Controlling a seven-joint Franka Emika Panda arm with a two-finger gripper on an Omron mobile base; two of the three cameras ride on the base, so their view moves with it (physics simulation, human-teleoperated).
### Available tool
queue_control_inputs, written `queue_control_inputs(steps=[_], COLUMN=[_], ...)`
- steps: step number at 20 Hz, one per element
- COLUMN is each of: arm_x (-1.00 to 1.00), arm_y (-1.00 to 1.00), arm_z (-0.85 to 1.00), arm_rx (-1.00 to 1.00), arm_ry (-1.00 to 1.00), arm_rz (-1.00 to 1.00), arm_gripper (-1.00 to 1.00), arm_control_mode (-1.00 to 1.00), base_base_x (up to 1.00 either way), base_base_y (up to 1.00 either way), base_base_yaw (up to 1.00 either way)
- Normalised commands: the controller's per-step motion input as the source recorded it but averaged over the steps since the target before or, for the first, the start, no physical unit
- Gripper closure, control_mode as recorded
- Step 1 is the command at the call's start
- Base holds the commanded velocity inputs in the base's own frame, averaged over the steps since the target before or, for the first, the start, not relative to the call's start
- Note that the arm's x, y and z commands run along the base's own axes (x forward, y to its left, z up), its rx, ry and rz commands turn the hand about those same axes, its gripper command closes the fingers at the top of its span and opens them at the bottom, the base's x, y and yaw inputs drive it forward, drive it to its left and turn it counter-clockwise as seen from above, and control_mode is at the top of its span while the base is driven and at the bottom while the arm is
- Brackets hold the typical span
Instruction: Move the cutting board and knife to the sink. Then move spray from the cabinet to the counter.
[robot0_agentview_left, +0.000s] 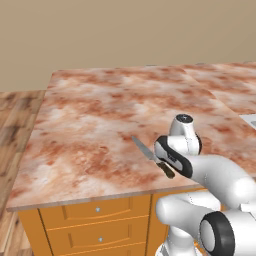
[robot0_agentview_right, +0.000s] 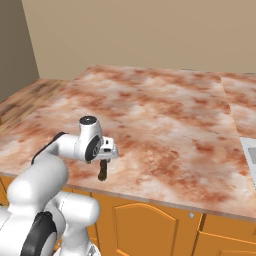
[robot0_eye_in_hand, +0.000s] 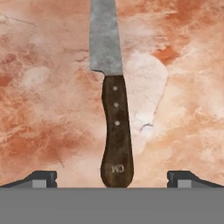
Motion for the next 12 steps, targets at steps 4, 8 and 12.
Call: queue_control_inputs(steps=[4,8,12], arm_x=[0.13,0.09,0.11], arm_y=[0.0,0.0,0.0], arm_z=[-0.45,-0.36,-0.28], arm_rx=[0.0,0.0,0.0], arm_ry=[0.0,0.0,0.0], arm_rz=[0.03,0.01,0.01], arm_gripper=[-1.0,-1.0,-1.0], arm_control_mode=[-1.0,-1.0,-1.0], base_base_x=[0.0,0.0,0.0], base_base_y=[0.0,0.0,0.0], base_base_yaw=[0.0,0.0,0.0])
